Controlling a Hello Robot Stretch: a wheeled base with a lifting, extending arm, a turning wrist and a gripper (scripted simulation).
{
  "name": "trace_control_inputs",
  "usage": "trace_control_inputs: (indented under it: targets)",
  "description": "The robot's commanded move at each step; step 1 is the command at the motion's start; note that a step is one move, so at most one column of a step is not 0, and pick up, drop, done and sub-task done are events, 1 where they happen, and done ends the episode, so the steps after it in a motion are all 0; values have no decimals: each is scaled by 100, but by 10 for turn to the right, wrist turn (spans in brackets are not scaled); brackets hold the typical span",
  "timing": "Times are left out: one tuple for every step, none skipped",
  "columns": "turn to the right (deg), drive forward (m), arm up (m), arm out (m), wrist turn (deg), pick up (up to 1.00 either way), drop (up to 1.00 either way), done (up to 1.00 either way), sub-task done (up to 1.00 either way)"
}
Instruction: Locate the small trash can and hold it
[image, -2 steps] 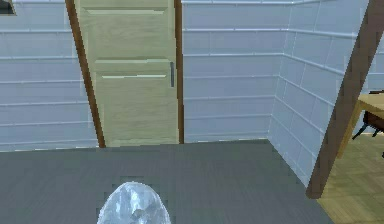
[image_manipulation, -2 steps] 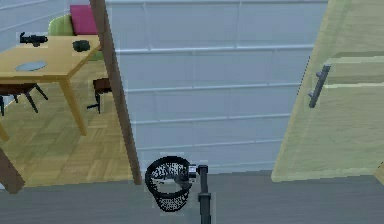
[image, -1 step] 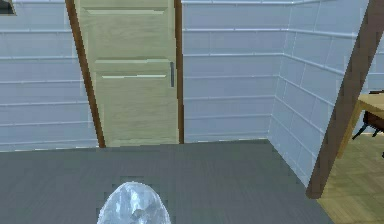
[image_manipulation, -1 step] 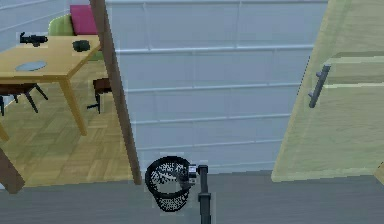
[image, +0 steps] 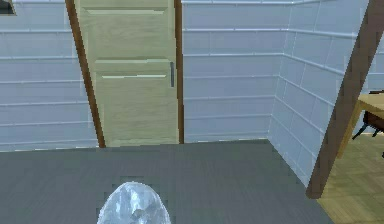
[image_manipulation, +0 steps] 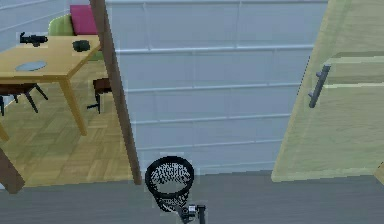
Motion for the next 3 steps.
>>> trace_control_inputs:
  targets:
    - [0,0,0,0,0,100,0,0,0]
    - [0,0,10,0,0,0,0,0,0]
    - [0,0,0,0,0,0,0,100,0]
